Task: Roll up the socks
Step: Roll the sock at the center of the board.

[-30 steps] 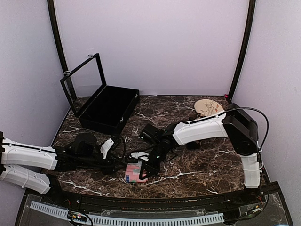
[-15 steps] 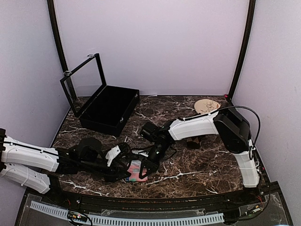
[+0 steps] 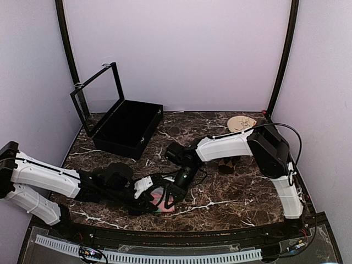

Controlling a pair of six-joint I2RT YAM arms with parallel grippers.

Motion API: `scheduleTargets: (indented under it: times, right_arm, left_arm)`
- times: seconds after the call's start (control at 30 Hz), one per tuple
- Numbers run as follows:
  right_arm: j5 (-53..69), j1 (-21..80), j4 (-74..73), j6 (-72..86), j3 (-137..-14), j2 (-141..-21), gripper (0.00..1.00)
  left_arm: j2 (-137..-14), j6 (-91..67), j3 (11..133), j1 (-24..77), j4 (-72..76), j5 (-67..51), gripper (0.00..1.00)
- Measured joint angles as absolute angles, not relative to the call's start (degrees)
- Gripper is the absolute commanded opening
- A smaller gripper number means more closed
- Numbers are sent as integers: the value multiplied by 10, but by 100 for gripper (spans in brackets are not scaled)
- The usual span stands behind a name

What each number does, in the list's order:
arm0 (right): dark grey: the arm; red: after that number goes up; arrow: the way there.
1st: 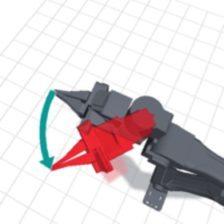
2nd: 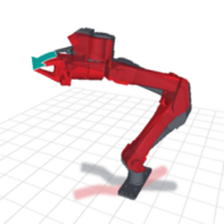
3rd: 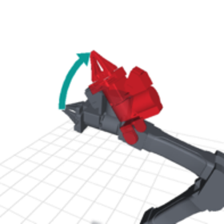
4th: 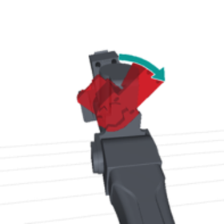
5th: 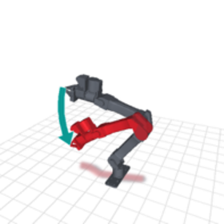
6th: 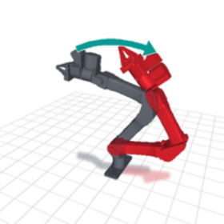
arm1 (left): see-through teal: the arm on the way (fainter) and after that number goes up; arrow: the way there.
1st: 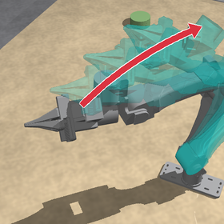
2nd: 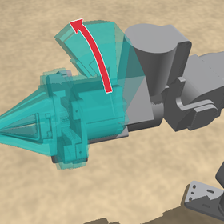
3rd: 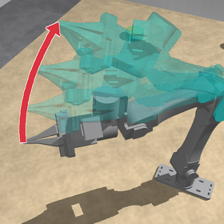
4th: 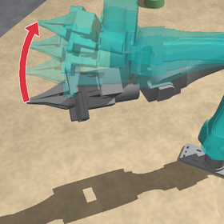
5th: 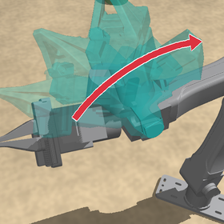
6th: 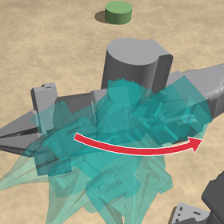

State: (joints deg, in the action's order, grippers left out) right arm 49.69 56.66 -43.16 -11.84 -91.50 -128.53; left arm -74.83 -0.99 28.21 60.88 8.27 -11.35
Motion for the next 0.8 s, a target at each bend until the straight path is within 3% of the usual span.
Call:
scheduleTargets:
  times: [0.8]
  right_arm:
    - [504, 561, -508, -154, -945, -1308, 0]
  left_arm:
    - [-874, 57, 377, 610, 29, -157, 46]
